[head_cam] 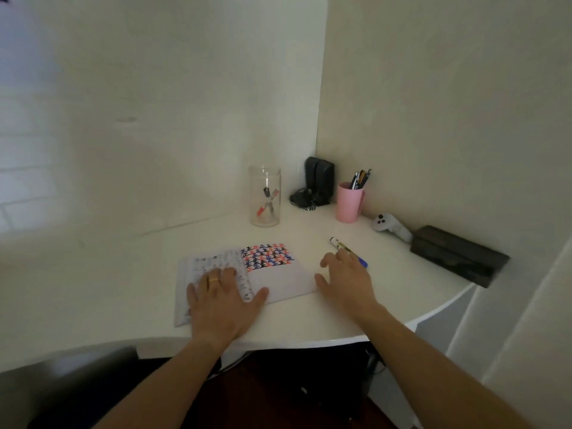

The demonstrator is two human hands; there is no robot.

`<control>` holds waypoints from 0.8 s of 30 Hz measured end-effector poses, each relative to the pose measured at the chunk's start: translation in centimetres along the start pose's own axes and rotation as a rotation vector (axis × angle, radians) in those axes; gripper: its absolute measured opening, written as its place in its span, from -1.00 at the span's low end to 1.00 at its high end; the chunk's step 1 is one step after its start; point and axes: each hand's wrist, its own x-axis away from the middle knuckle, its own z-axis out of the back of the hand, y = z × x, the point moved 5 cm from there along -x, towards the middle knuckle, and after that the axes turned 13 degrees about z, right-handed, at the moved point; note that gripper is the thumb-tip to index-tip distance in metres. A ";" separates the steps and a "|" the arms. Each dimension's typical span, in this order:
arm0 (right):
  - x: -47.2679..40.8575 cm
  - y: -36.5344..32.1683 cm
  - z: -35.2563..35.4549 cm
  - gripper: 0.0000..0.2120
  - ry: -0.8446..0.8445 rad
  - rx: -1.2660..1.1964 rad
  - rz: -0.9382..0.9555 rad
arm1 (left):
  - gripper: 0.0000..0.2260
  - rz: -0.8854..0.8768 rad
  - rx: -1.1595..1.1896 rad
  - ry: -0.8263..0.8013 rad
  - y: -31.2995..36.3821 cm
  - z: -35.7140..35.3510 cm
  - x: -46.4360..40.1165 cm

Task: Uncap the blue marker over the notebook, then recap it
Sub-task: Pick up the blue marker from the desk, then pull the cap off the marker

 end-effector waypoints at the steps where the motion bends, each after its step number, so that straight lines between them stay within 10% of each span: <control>1: -1.0 1.2 0.0 -0.60 0.037 0.048 -0.016 | -0.13 0.008 -0.005 -0.025 -0.1 -0.4 -0.2; 6: -4.4 5.3 -3.1 -0.43 -0.182 0.130 -0.176 | 0.03 0.048 -0.103 -0.076 0.0 -1.2 -0.7; 15: -11.0 -1.1 -3.4 -0.67 0.128 -0.150 0.213 | 0.01 -0.045 -0.296 -0.220 0.4 -0.8 -3.9; 24: -14.4 -4.7 -7.4 -0.71 -0.040 -1.374 -0.245 | -0.45 -0.172 -0.218 -0.006 4.1 -0.5 -16.7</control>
